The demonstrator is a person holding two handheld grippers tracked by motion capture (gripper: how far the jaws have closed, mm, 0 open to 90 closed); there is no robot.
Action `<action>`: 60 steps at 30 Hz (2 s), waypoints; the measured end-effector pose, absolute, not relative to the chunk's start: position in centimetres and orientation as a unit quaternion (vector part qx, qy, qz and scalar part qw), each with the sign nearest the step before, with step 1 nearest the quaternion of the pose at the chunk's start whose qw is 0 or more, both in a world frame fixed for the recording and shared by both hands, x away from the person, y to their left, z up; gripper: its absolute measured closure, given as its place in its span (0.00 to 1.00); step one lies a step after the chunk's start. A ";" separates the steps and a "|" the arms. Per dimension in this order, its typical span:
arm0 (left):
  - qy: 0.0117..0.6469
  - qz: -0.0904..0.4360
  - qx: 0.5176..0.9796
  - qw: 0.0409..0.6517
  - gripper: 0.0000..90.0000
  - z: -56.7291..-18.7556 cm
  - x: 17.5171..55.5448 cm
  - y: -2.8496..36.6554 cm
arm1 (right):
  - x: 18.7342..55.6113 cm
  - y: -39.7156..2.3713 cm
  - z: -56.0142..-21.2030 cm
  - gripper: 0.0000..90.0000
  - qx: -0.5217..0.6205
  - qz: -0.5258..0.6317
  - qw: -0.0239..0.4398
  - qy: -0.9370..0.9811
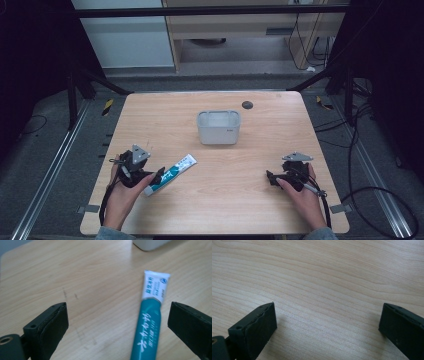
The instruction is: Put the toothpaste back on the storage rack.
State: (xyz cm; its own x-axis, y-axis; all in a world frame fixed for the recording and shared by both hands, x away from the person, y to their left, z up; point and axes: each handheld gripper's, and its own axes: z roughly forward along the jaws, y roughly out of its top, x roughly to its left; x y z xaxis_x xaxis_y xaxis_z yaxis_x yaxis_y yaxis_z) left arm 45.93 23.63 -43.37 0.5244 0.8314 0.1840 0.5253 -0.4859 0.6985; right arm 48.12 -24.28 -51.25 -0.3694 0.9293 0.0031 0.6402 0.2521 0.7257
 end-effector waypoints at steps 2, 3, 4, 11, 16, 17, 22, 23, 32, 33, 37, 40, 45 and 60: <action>0.402 0.240 0.835 0.288 0.05 -43.8 45.8 23.0 | 48.1 -24.3 -51.2 0.02 0.516 0.327 0.221 0.760; 0.392 0.218 0.846 0.288 0.05 -44.0 45.8 22.4 | 48.1 -24.3 -51.2 0.02 0.516 0.327 0.221 0.760; 0.387 0.214 0.851 0.284 0.05 -44.1 45.7 22.0 | 48.1 -24.3 -51.2 0.02 0.516 0.327 0.221 0.760; 0.359 0.196 0.876 0.254 0.08 -43.7 46.1 20.9 | 48.1 -24.3 -51.2 0.02 0.516 0.327 0.221 0.760; 0.344 0.185 0.891 0.232 0.10 -43.7 46.4 20.4 | 48.1 -24.3 -51.2 0.02 0.517 0.327 0.221 0.760; 0.341 0.183 0.893 0.228 0.10 -43.7 46.4 20.3 | 48.1 -24.3 -51.2 0.02 0.517 0.327 0.221 0.760; 0.340 0.170 0.899 0.216 0.08 -43.5 46.8 19.9 | 48.1 -24.3 -51.2 0.02 0.516 0.327 0.220 0.760; 0.341 0.167 0.900 0.216 0.08 -43.4 46.9 19.8 | 48.1 -24.3 -51.2 0.02 0.516 0.327 0.221 0.760; 0.342 0.151 0.906 0.196 0.10 -42.8 48.1 19.6 | 48.1 -24.3 -51.2 0.02 0.516 0.327 0.221 0.760; 0.342 0.151 0.906 0.196 0.12 -42.8 48.1 19.6 | 48.1 -24.3 -51.2 0.02 0.516 0.327 0.221 0.760; 0.331 0.130 0.918 0.173 0.23 -43.1 48.6 19.0 | 48.1 -24.3 -51.2 0.02 0.517 0.327 0.220 0.760; 0.325 0.125 0.923 0.166 0.28 -43.2 48.9 18.7 | 48.1 -24.3 -51.2 0.02 0.516 0.328 0.219 0.760; 0.322 0.113 0.928 0.150 0.32 -44.0 49.9 17.9 | 48.1 -24.3 -51.2 0.02 0.516 0.328 0.219 0.760; 0.338 0.076 0.929 0.132 0.54 -45.7 52.3 18.1 | 48.1 -24.3 -51.2 0.02 0.516 0.328 0.219 0.760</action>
